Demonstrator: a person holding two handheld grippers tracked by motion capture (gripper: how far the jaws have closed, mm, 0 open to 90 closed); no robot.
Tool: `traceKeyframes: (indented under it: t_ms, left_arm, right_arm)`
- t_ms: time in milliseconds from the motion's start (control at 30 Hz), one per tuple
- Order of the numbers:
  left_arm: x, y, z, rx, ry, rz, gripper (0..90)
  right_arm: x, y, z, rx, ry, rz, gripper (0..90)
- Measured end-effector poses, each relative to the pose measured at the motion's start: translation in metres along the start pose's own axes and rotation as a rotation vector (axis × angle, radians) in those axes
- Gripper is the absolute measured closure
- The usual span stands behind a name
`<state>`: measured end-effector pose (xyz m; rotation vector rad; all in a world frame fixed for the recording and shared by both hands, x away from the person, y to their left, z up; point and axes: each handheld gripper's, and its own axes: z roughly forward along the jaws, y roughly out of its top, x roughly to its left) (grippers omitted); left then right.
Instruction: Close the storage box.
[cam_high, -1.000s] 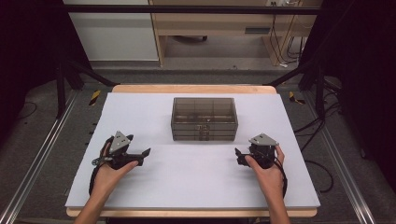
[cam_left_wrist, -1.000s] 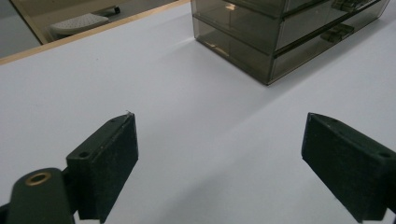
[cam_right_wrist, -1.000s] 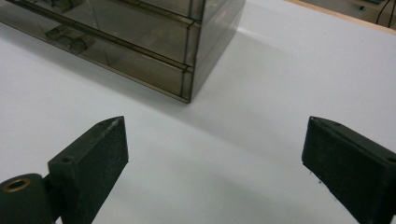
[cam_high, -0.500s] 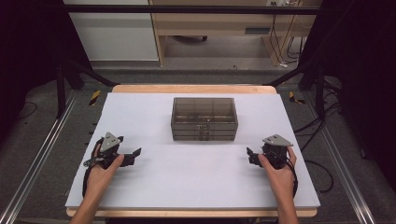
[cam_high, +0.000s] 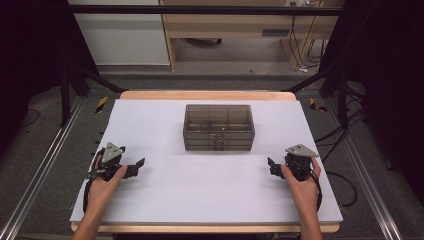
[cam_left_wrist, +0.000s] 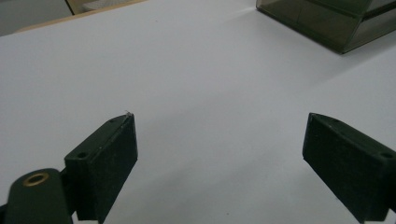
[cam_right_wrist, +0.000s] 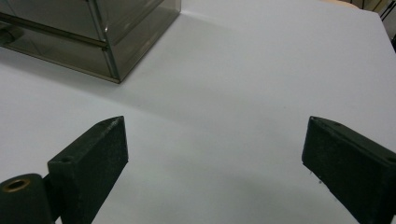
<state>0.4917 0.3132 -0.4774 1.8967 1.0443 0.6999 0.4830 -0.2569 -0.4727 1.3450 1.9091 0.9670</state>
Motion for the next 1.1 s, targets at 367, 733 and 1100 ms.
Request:
traceKeyframes:
  t_ms: [367, 733, 1100]
  left_arm:
    - [0.003, -0.002, 0.0, 0.0, 0.005, -0.007, 10.6]
    - [0.002, -0.003, 0.0, -0.006, -0.003, -0.001, 9.7]
    - [0.004, -0.003, 0.002, 0.019, -0.009, -0.009, 9.3]
  right_arm:
    - [-0.011, -0.005, 0.001, -0.019, -0.016, 0.039, 8.0]
    - [-0.013, -0.012, 0.005, -0.018, -0.011, 0.056, 8.1]
    - [-0.013, -0.012, 0.008, 0.01, -0.008, 0.04, 7.7]
